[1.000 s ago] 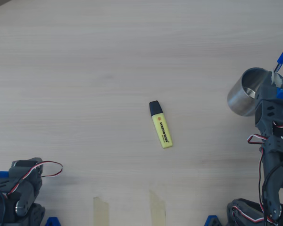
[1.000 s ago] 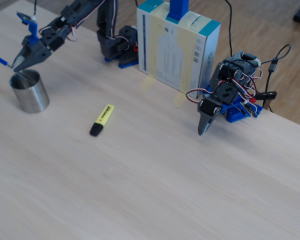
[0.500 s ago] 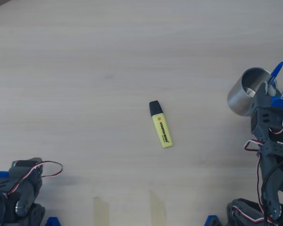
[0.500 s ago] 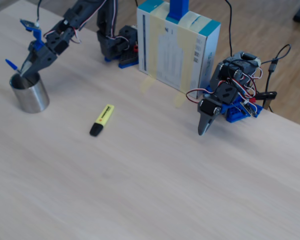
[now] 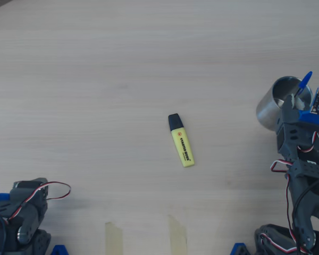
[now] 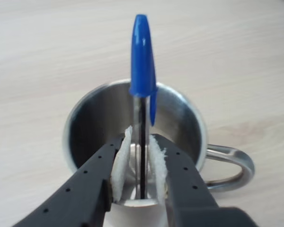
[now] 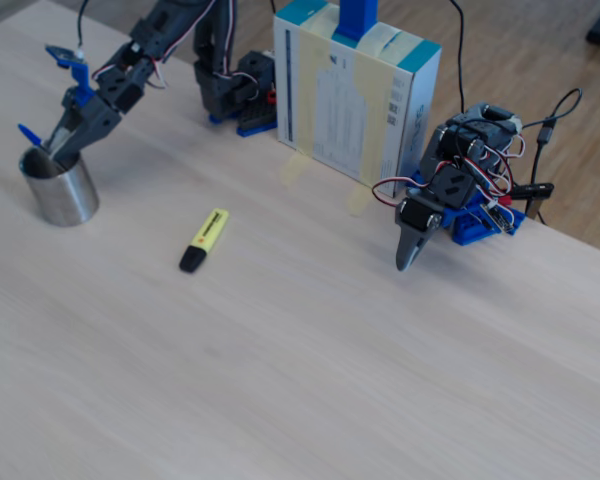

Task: Grab the blue pen and put it in the silver cup.

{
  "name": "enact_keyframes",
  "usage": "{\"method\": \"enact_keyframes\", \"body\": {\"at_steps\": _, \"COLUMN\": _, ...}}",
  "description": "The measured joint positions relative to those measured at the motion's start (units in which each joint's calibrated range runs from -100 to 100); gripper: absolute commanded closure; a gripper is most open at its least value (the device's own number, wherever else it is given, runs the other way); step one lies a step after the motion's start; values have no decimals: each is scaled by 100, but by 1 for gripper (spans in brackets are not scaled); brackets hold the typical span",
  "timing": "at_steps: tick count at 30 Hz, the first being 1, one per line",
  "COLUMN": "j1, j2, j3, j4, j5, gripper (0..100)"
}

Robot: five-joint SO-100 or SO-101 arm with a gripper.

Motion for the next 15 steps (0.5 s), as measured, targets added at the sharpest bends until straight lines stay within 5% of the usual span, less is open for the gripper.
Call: {"method": "enact_keyframes", "body": {"at_steps": 15, "j1": -316, "j2": -840, "j3": 406, "j4": 0, "j5": 10, "gripper": 62}}
